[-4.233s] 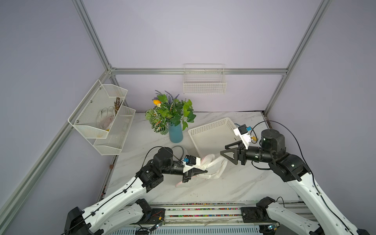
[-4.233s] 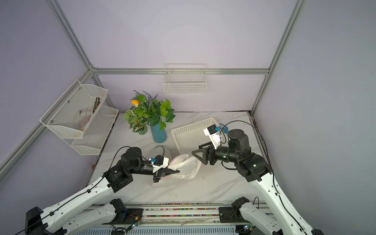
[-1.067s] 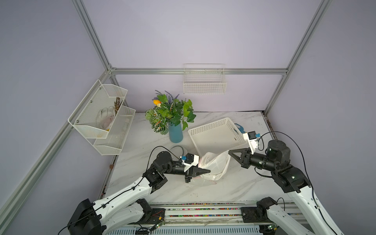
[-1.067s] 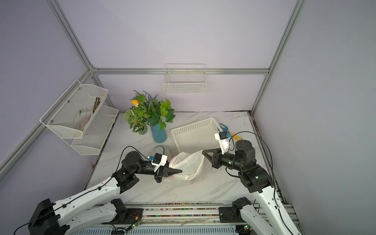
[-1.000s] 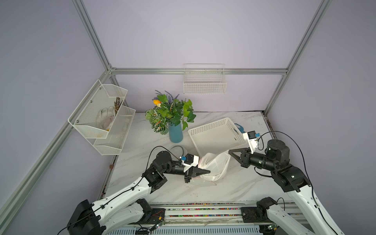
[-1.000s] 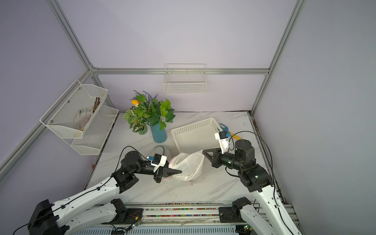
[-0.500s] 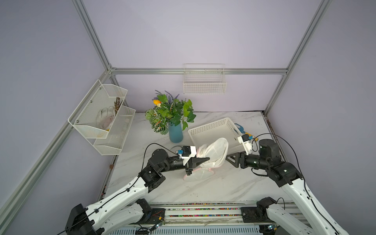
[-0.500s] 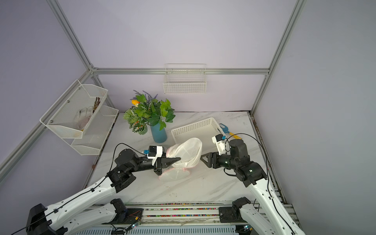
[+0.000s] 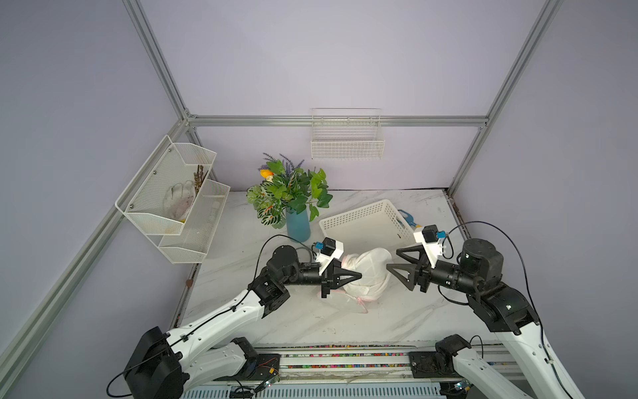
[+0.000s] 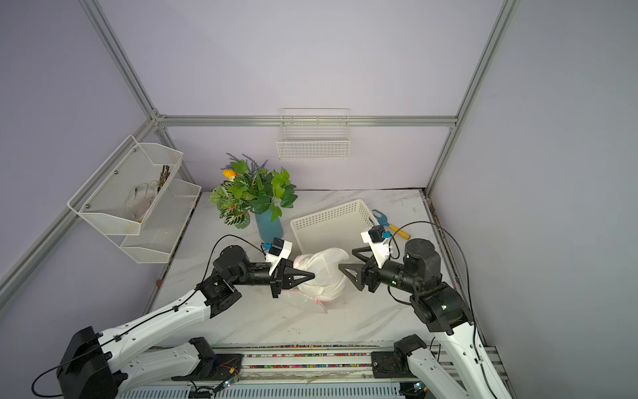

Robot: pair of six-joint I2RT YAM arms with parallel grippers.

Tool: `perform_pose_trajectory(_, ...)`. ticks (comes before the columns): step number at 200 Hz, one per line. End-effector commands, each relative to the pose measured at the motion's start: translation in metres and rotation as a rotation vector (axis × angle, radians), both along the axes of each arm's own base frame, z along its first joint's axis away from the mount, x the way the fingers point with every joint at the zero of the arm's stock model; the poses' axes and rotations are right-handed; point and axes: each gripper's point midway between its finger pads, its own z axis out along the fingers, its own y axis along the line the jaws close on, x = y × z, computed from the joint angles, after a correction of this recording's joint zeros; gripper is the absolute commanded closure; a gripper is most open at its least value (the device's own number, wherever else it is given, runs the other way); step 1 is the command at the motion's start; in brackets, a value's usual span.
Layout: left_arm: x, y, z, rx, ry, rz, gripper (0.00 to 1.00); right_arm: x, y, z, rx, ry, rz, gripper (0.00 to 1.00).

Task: Turn the laundry bag inside out
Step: Turn over the laundry bag.

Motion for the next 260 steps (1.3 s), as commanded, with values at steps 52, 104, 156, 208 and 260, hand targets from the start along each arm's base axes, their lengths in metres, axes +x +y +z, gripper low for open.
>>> perform_pose_trajectory(52, -0.040, 0.008, -0.009, 0.037, 0.039, -0.300, 1.00, -0.034, 0.017, -0.003, 0.007, -0.053, 0.216, 0.23)
perform_pose_trajectory(104, -0.046, 0.008, -0.017, 0.104, 0.018, -0.377, 1.00, -0.053, 0.032, -0.019, 0.035, 0.090, 0.360, 0.25)
perform_pose_trajectory(156, -0.042, 0.006, -0.011, 0.093, 0.017, -0.415, 0.99, -0.064, 0.041, -0.036, 0.060, 0.210, 0.433, 0.46)
perform_pose_trajectory(208, -0.033, 0.005, -0.009, 0.092, 0.059, -0.452, 0.98, -0.074, 0.046, -0.031, 0.100, 0.240, 0.501, 0.76)
perform_pose_trajectory(260, -0.018, 0.005, -0.010, 0.100, 0.096, -0.423, 0.55, -0.073, 0.052, -0.001, 0.226, 0.261, 0.534, 1.00)
